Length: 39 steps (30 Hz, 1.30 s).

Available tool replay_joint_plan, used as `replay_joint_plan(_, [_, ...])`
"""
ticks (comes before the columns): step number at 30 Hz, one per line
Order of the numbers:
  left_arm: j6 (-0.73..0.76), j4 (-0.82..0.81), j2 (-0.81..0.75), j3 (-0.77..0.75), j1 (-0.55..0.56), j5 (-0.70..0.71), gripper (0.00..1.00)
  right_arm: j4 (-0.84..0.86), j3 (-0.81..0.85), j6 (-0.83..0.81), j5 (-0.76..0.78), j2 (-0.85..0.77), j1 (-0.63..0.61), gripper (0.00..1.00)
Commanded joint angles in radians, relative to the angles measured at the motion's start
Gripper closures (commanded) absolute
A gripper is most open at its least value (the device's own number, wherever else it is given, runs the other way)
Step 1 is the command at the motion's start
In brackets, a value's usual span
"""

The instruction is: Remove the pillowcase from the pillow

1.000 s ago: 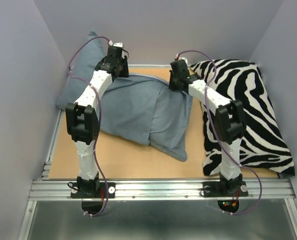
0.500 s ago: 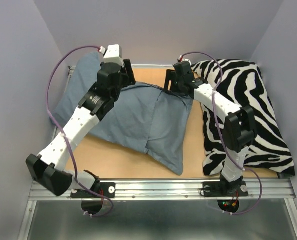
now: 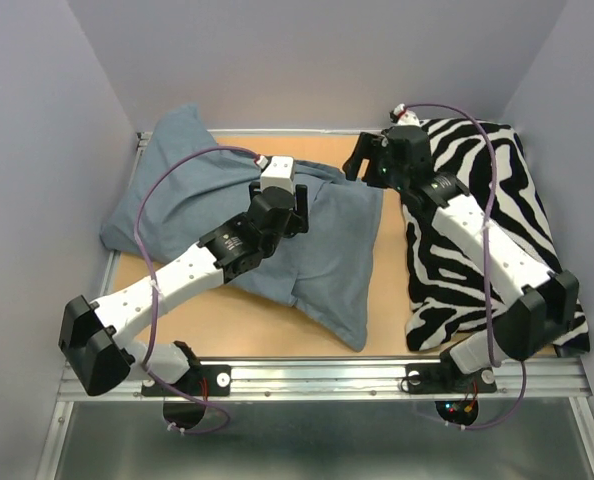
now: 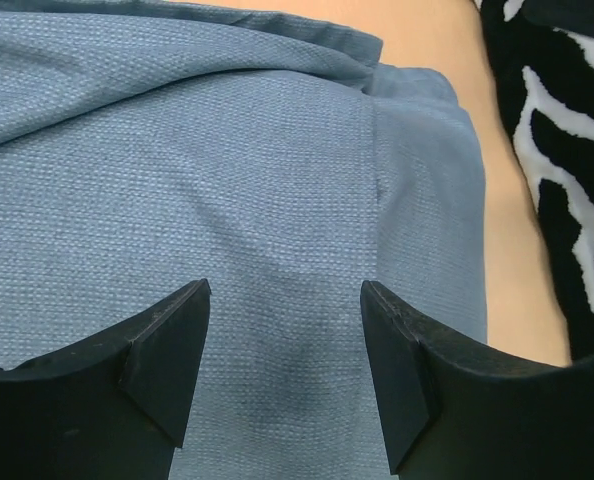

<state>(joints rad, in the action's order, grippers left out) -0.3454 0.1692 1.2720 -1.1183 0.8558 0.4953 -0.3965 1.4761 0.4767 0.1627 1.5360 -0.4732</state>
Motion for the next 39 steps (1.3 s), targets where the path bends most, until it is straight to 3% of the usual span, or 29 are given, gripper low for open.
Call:
replay_joint_plan(1, [-0.014, -0.082, 0.004, -0.002, 0.014, 0.037, 0.27, 0.051, -0.183, 0.039, -0.049, -0.138, -0.036, 0.18])
replay_joint_plan(8, [0.008, -0.102, 0.085, -0.017, 0.022, 0.072, 0.27, 0.084, -0.316, 0.045, 0.032, -0.182, -0.175, 0.14])
replay_joint_plan(17, [0.037, -0.105, 0.101, -0.037, 0.022, 0.098, 0.26, 0.140, -0.385, 0.072, 0.023, -0.146, -0.188, 0.11])
replay_joint_plan(21, [0.020, -0.053, 0.127, -0.064, 0.020, 0.140, 0.37, 0.163, -0.413, 0.083, 0.014, -0.129, -0.188, 0.17])
replay_joint_plan(27, [0.023, -0.011, 0.098, -0.072, 0.005, 0.189, 0.74, 0.171, -0.433, 0.082, 0.032, -0.148, -0.188, 0.27])
replay_joint_plan(29, [0.020, -0.004, 0.089, -0.072, -0.003, 0.201, 0.79, 0.171, -0.438, 0.082, 0.040, -0.154, -0.188, 0.30])
replay_joint_plan(30, [0.016, 0.004, 0.086, -0.074, -0.009, 0.209, 0.81, 0.171, -0.439, 0.083, 0.044, -0.155, -0.186, 0.34])
replay_joint_plan(31, [-0.004, 0.030, 0.083, -0.080, -0.020, 0.216, 0.92, 0.171, -0.444, 0.085, 0.053, -0.160, -0.186, 0.37])
replay_joint_plan(32, [-0.004, 0.047, 0.081, -0.084, -0.026, 0.229, 0.96, 0.171, -0.444, 0.085, 0.055, -0.163, -0.188, 0.41])
replay_joint_plan(34, [-0.035, 0.100, 0.079, -0.092, -0.038, 0.271, 0.97, 0.171, -0.451, 0.089, 0.073, -0.168, -0.186, 0.50])
replay_joint_plan(37, [-0.055, 0.133, 0.066, -0.075, -0.073, 0.301, 0.98, 0.166, -0.455, 0.083, 0.086, -0.186, -0.186, 0.47])
replay_joint_plan(39, [-0.043, 0.092, 0.049, -0.051, -0.096, 0.255, 1.00, 0.162, -0.430, 0.074, 0.072, -0.207, -0.186, 0.34])
